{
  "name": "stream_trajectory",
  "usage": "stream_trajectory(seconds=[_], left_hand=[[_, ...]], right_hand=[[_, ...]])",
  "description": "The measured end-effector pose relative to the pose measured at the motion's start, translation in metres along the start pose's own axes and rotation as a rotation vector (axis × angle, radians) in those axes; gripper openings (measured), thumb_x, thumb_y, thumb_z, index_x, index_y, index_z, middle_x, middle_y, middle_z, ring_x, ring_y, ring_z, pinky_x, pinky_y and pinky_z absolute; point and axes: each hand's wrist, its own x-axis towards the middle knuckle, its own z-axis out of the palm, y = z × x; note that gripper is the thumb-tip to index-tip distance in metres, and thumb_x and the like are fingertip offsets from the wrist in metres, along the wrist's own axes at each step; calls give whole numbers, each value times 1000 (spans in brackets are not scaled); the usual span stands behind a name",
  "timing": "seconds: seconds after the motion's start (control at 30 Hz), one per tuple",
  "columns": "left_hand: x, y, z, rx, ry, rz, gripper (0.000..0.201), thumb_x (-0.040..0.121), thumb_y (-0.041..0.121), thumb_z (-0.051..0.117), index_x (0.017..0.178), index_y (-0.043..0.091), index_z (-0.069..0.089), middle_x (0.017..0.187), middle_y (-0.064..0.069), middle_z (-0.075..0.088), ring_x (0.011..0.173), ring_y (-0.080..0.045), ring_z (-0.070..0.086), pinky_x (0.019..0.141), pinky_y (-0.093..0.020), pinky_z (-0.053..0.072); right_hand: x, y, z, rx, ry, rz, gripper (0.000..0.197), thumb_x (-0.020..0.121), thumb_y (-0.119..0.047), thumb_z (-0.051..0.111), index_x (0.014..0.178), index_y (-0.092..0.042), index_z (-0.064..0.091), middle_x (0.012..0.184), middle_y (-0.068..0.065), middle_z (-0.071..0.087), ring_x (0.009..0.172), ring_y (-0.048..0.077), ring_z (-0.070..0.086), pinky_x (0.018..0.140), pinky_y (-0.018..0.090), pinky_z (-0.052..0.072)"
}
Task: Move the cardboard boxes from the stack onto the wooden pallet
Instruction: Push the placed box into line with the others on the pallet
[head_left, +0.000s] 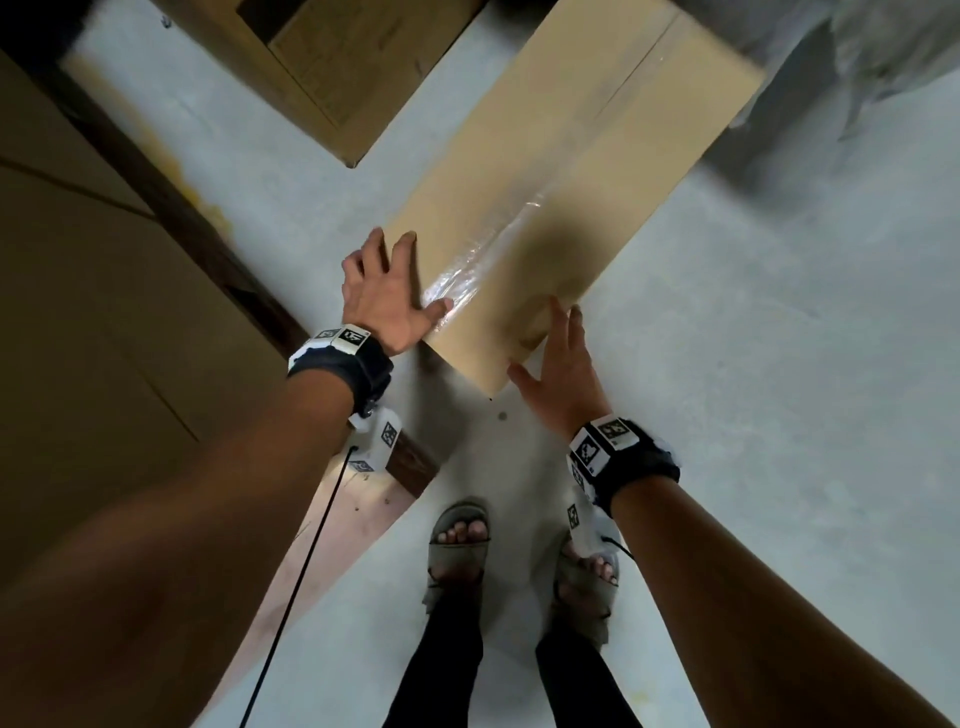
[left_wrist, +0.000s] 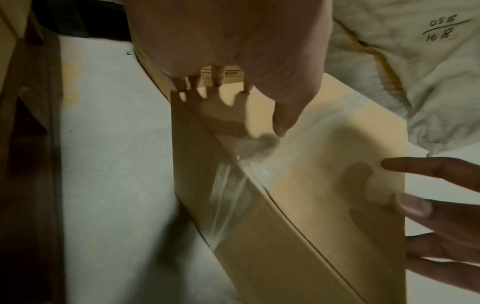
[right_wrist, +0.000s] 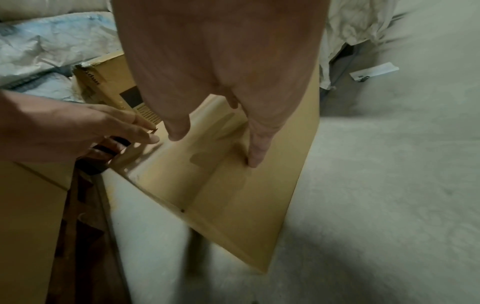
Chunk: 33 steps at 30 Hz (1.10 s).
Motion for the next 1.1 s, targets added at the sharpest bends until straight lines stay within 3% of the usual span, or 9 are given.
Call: stream_trajectory(seconds=[0.13, 0.23, 0.43, 0.5, 0.6, 0.7, 0.83, 0.93, 1.1], left_hand=[[-27, 18, 4, -11, -54, -31, 91, 84, 66, 67, 157, 36, 23, 155, -10, 30, 134, -42, 34, 111, -57, 38], [-66, 34, 19, -38, -137, -20, 86, 85, 68, 66, 154, 37, 25, 145, -12, 37, 125, -39, 44, 108, -53, 43], [-134, 49, 58, -79, -213, 38, 80, 86, 56, 68, 152, 31, 30, 134, -7, 52, 110, -42, 64, 90, -49, 56], [-130, 52, 65, -48, -144, 117, 83, 88, 54, 67, 157, 28, 29, 144, -7, 44, 117, -38, 59, 91, -49, 56], [-99, 57, 69, -117, -105, 195, 84, 95, 51, 64, 163, 38, 15, 170, -1, 7, 145, -36, 35, 104, -54, 49], [-54, 57, 67, -178, -17, 350, 85, 98, 48, 64, 166, 36, 13, 174, 3, -14, 158, -37, 13, 121, -57, 35], [-8, 63, 73, -161, 0, 548, 81, 101, 56, 57, 166, 26, 19, 174, 4, -15, 161, -33, 4, 127, -58, 20], [-3, 68, 81, -195, 57, 542, 79, 99, 57, 60, 165, 32, 24, 174, 12, -15, 161, -29, 11, 119, -59, 37], [-14, 73, 84, -268, 104, 519, 75, 98, 55, 65, 162, 32, 34, 174, 14, -9, 159, -26, 23, 110, -58, 48]], right_hand=[[-15, 8, -6, 26, 67, 30, 101, 93, -34, 75, 167, -21, 8, 165, 35, 8, 128, 52, 54, 102, 48, 51], [-39, 30, -22, -52, 134, 67, 100, 89, -43, 77, 163, -26, 12, 160, 33, 24, 113, 57, 61, 91, 57, 57], [-83, 74, -67, -294, 62, 169, 89, 93, -54, 66, 160, -41, 9, 160, 19, 26, 121, 50, 58, 89, 61, 57], [-81, 85, -81, -355, 51, 121, 87, 94, -62, 61, 161, -44, 8, 165, 12, 20, 127, 47, 53, 89, 61, 57], [-57, 94, -93, -411, 38, 19, 93, 93, -68, 60, 163, -44, 4, 173, 3, -6, 140, 46, 40, 91, 61, 57], [-24, 98, -101, -407, 81, -87, 92, 95, -65, 61, 165, -42, 6, 171, -3, -26, 151, 46, 26, 99, 64, 51], [14, 102, -98, -366, 149, -301, 88, 98, -65, 58, 167, -30, 16, 172, 1, -27, 159, 42, 12, 120, 63, 35], [27, 101, -85, -335, 206, -355, 84, 97, -69, 55, 165, -30, 25, 174, -1, -21, 158, 43, 16, 119, 68, 30], [20, 107, -85, -217, 248, -407, 81, 96, -62, 66, 161, -24, 38, 176, 1, -8, 162, 23, 11, 117, 66, 36]])
